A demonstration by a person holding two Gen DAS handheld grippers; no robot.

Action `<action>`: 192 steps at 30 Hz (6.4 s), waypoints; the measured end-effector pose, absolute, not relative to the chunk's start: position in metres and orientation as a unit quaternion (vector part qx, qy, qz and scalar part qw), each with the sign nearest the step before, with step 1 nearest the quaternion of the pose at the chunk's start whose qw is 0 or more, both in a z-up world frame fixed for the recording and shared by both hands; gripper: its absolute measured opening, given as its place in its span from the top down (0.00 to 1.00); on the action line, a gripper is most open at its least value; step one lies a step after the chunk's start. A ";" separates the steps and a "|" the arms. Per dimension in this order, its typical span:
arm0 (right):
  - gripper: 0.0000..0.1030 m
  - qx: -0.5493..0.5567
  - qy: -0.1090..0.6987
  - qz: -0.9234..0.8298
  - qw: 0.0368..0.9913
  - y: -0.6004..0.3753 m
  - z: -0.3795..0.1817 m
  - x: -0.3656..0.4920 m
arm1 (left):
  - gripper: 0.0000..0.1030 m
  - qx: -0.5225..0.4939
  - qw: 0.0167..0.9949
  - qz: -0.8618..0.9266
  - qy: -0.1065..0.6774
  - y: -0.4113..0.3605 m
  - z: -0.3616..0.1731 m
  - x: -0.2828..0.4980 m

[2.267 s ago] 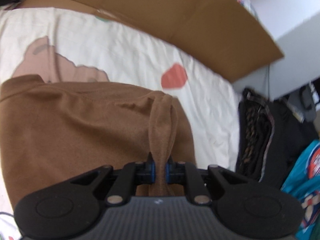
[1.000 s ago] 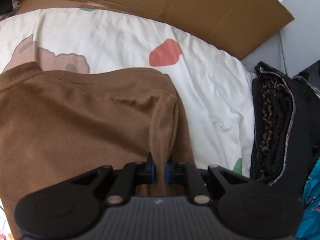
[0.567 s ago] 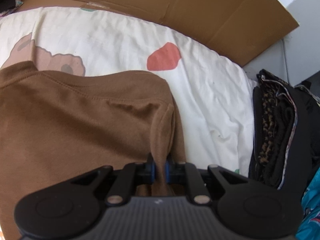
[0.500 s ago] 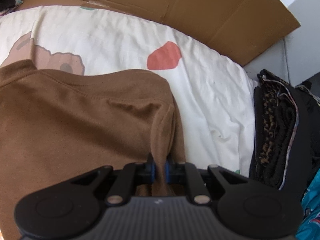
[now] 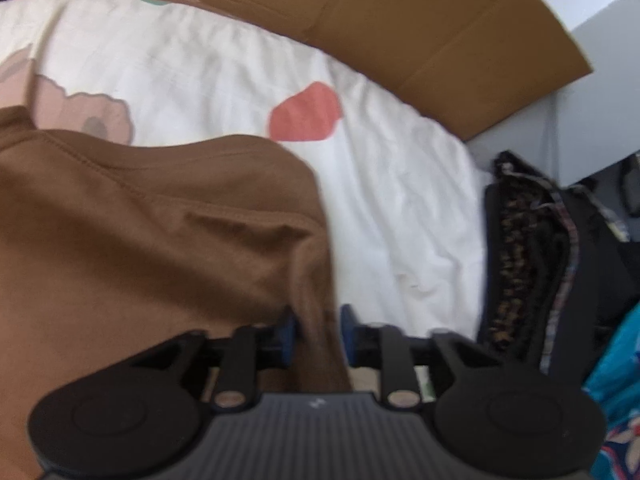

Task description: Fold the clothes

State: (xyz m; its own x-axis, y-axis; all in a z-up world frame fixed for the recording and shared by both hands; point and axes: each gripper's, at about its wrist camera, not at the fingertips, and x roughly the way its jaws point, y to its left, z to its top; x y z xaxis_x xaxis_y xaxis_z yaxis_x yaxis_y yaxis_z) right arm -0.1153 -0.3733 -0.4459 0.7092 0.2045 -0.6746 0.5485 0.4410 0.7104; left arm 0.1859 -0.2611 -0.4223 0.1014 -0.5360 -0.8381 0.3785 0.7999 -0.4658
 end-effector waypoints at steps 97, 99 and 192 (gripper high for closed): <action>0.98 0.398 0.374 -0.030 0.837 -0.473 -0.448 0.180 | 0.45 -0.083 0.755 -0.325 0.564 -0.007 -0.420 0.261; 0.99 0.382 0.374 -0.038 0.844 -0.469 -0.447 0.177 | 0.45 -0.083 0.756 -0.324 0.563 -0.007 -0.419 0.260; 0.81 0.193 0.450 -0.085 0.867 -0.427 -0.402 0.116 | 0.82 -0.001 0.799 -0.358 0.483 -0.105 -0.415 0.283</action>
